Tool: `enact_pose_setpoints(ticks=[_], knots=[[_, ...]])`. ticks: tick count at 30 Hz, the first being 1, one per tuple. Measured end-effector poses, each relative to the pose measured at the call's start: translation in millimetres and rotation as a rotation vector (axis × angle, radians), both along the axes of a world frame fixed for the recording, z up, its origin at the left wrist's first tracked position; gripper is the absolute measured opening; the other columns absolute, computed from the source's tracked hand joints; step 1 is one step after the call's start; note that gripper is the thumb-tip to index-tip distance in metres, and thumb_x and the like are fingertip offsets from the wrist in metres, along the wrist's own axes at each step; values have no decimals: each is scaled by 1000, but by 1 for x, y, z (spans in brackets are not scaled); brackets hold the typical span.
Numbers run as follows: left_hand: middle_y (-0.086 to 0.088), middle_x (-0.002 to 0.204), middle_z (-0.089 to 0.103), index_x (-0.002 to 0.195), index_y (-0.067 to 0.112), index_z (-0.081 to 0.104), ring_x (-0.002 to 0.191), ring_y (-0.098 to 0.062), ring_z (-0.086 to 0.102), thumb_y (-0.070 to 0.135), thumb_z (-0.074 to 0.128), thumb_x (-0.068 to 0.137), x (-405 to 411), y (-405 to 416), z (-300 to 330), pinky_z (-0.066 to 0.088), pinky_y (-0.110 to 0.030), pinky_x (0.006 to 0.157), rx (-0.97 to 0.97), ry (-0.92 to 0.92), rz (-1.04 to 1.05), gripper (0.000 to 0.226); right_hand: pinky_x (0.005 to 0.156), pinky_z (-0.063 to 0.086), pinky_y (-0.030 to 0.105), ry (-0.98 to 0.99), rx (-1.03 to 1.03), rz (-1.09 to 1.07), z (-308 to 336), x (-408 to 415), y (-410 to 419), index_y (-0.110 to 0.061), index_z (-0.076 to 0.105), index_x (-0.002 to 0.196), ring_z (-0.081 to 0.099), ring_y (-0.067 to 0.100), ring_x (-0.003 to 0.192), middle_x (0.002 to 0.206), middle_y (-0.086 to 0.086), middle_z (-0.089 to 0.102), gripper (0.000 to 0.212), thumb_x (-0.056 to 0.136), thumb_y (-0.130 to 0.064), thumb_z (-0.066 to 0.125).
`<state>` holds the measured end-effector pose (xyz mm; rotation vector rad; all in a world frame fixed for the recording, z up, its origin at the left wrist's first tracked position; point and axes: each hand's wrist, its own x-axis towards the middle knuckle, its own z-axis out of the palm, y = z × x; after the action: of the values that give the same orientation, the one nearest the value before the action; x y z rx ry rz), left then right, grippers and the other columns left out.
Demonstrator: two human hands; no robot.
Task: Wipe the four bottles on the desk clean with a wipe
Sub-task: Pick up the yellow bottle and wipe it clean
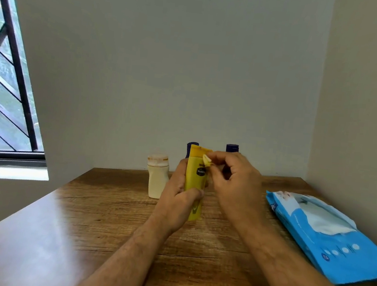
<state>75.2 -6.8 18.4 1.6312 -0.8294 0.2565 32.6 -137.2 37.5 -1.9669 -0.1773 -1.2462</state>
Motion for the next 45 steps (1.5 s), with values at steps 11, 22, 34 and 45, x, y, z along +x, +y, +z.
enact_pose_setpoints(ticks=[11,22,34,45], knots=[[13,101,61,137,31,38,93,-15,64,2,54,90,-2,-2,-5,58,-46,82,151,-167,56,58,80,45,0,-178,-172,-31,3,-6,2,-12,76,107,59,-2,86,99,-2,71,20,88,-8,72],[-5,103,67,121,34,59,93,-33,64,12,61,73,-4,-6,2,57,-47,79,-100,132,-59,53,72,52,6,-21,193,9,2,1,-7,-23,74,101,66,-6,85,91,-16,72,14,91,-15,71],[-12,90,56,134,26,36,45,-17,52,30,60,79,-11,-1,6,45,-26,39,-222,346,-212,60,67,51,7,107,288,270,11,-7,3,-28,75,92,67,-5,82,83,-15,74,13,87,-16,73],[-22,94,62,124,8,58,69,-30,61,32,60,82,-12,-2,10,58,-38,54,-341,572,-314,49,71,49,6,40,189,142,6,-3,-4,-28,77,93,64,-5,87,88,-17,69,14,87,-15,74]])
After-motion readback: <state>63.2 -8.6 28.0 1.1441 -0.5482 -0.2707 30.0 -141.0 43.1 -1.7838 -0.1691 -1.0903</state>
